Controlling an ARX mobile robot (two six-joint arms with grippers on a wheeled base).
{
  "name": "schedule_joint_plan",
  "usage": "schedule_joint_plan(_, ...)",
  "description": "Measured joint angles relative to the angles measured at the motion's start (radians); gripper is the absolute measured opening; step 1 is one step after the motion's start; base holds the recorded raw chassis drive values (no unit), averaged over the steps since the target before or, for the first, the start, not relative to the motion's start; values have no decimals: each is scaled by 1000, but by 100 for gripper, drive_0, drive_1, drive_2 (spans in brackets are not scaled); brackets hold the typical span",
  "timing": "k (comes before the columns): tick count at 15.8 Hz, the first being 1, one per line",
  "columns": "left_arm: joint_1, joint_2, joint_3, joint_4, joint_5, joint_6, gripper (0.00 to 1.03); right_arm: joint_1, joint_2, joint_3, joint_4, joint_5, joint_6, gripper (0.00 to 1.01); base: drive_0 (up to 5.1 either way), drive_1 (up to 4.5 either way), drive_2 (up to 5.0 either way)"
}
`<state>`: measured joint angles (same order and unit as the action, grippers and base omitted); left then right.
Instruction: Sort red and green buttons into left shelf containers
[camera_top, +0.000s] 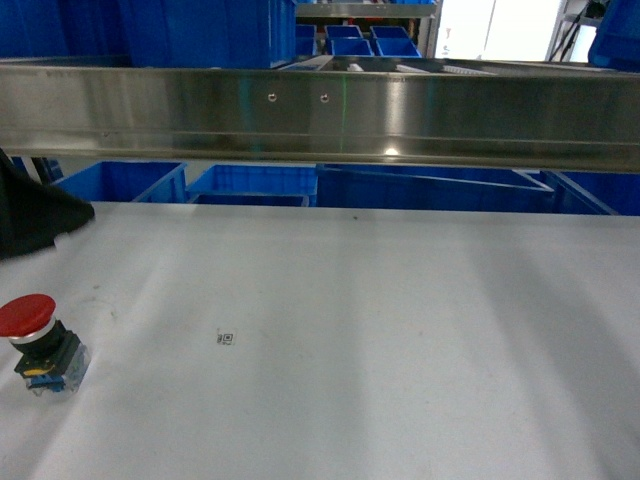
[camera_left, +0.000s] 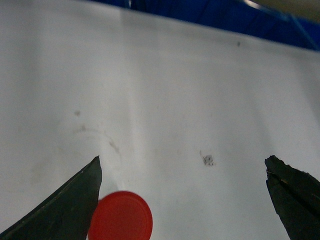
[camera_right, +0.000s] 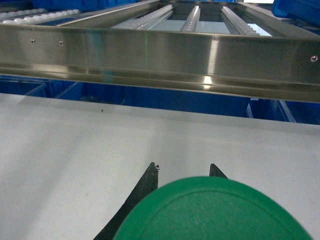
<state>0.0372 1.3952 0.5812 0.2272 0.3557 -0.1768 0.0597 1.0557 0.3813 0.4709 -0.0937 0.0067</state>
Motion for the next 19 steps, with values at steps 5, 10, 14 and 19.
schedule_joint_plan(5,-38,275,-13,53,-65,59,98,0,-10,0,6,0,0,25,0,0,0)
schedule_joint_plan(10,-57,278,-32,131,-99,89,94,0,-10,0,6,0,0,25,0,0,0)
schedule_joint_plan(14,-68,280,-73,246,-177,138,56,0,-10,0,6,0,0,25,0,0,0)
schedule_joint_plan(19,-66,281,-84,250,-191,159,27,0,-10,0,6,0,0,25,0,0,0)
